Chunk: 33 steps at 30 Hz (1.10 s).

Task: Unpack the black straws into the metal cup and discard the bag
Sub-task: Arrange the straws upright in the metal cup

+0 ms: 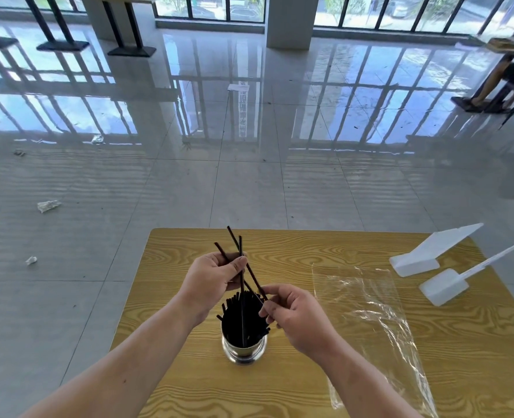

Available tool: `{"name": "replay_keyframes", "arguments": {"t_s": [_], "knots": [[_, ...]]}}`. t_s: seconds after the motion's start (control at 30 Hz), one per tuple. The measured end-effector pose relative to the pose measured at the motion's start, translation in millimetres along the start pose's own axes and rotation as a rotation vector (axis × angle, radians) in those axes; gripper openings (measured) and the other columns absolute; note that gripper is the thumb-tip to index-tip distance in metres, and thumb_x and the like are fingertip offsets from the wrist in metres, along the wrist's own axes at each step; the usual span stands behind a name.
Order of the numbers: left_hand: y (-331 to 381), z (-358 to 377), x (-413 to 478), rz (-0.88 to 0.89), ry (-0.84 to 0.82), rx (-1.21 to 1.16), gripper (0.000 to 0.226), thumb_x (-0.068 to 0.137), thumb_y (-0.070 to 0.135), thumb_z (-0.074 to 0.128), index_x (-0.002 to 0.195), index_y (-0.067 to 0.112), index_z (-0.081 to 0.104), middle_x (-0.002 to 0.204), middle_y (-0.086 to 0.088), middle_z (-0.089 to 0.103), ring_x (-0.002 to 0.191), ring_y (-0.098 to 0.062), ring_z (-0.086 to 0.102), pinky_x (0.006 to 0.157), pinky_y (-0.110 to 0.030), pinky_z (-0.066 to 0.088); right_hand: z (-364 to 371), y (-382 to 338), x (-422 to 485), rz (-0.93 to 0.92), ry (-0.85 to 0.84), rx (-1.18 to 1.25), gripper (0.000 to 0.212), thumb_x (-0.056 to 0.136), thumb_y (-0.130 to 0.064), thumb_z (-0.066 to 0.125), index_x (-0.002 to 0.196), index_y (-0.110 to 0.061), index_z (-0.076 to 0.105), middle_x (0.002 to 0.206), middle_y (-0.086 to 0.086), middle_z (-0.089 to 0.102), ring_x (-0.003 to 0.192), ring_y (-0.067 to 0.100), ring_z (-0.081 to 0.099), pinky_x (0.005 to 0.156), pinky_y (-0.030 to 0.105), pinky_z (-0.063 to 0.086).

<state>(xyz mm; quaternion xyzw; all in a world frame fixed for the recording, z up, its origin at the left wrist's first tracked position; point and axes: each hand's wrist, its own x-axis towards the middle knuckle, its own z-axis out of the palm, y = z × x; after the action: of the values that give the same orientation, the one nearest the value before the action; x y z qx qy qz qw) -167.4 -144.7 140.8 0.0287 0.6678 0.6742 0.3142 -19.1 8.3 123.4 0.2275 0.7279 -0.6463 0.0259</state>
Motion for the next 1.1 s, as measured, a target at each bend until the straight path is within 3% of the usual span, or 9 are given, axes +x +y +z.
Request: {"name": "replay_keyframes", "arguments": {"t_s": [0.13,0.33,0.5,0.57,0.63,0.73,0.87,1.0,1.1], "knots": [[2.2,5.1,0.1,0.093,-0.011,0.098,0.013,0.098,0.014,0.073,0.093,0.018,0.084,0.081,0.002,0.078,0.079,-0.011,0.074,0.072,-0.023,0.061,9.0,-2.9,-0.5,0.004,-0.032,-0.116,0.025,0.103,-0.010,0.065,0.110,-0.030,0.077,0.091,-0.001,0.081,0.077,0.007,0.072,0.076,0.023,0.059],[1.8,10.8,1.6,0.240,0.037,0.406,0.014,0.103,0.024,0.068,0.093,0.030,0.075,0.085,0.014,0.077,0.079,-0.005,0.073,0.086,-0.041,0.065,19.5,-18.2,2.3,-0.089,0.025,-0.490,0.013,0.100,-0.030,0.063,0.108,-0.039,0.068,0.089,-0.012,0.070,0.080,0.000,0.063,0.068,0.021,0.054],[2.9,12.0,-1.5,0.344,0.053,0.540,0.009,0.102,0.036,0.065,0.095,0.039,0.071,0.091,0.013,0.076,0.087,-0.007,0.073,0.086,-0.046,0.062,20.8,-27.8,8.4,-0.140,0.084,-0.518,0.051,0.094,-0.057,0.065,0.139,-0.040,0.049,0.124,-0.025,0.051,0.118,-0.004,0.048,0.103,0.023,0.043],[4.9,13.9,-3.9,0.360,0.041,0.523,0.007,0.099,0.036,0.067,0.096,0.042,0.071,0.091,0.014,0.077,0.089,-0.008,0.075,0.086,-0.045,0.062,21.4,-31.7,13.6,-0.152,0.040,-0.572,0.041,0.097,-0.056,0.065,0.133,-0.039,0.056,0.126,-0.020,0.056,0.121,0.003,0.050,0.106,0.028,0.045],[6.6,15.4,-5.5,0.384,0.021,0.534,0.007,0.098,0.038,0.069,0.093,0.042,0.073,0.089,0.014,0.077,0.086,-0.008,0.074,0.084,-0.042,0.062,21.8,-36.1,18.9,-0.227,0.043,-0.686,0.011,0.102,-0.047,0.059,0.107,-0.037,0.062,0.111,-0.013,0.063,0.109,0.009,0.055,0.096,0.029,0.047],[7.6,15.2,-6.9,0.419,-0.006,0.576,0.008,0.096,0.042,0.067,0.091,0.044,0.073,0.088,0.018,0.074,0.083,-0.006,0.069,0.077,-0.033,0.056,20.8,-41.0,26.8,-0.245,0.008,-0.730,0.022,0.104,-0.039,0.054,0.084,-0.031,0.057,0.085,-0.011,0.062,0.080,0.011,0.057,0.071,0.028,0.043],[8.5,10.3,-7.5,0.406,-0.039,0.601,0.010,0.092,0.050,0.067,0.092,0.043,0.074,0.087,0.018,0.075,0.080,-0.005,0.068,0.071,-0.022,0.049,14.9,-39.8,34.4,-0.152,-0.075,-0.700,0.024,0.103,-0.037,0.060,0.082,-0.027,0.062,0.077,-0.007,0.067,0.066,0.009,0.059,0.056,0.025,0.045],[7.0,8.7,-5.6,0.375,-0.087,0.599,0.010,0.094,0.045,0.074,0.087,0.038,0.077,0.084,0.017,0.073,0.076,-0.003,0.066,0.071,-0.024,0.048,12.7,-35.0,38.6,-0.106,-0.096,-0.673,0.030,0.101,-0.036,0.065,0.072,-0.029,0.062,0.068,-0.009,0.063,0.057,0.004,0.056,0.051,0.015,0.041],[4.2,7.5,-4.0,0.362,-0.094,0.640,0.011,0.092,0.048,0.072,0.086,0.040,0.077,0.084,0.017,0.073,0.076,-0.004,0.067,0.072,-0.027,0.051,12.7,-34.0,39.5,-0.083,-0.114,-0.687,0.026,0.100,-0.034,0.064,0.075,-0.027,0.065,0.071,-0.007,0.066,0.059,0.004,0.058,0.052,0.016,0.043]]}}
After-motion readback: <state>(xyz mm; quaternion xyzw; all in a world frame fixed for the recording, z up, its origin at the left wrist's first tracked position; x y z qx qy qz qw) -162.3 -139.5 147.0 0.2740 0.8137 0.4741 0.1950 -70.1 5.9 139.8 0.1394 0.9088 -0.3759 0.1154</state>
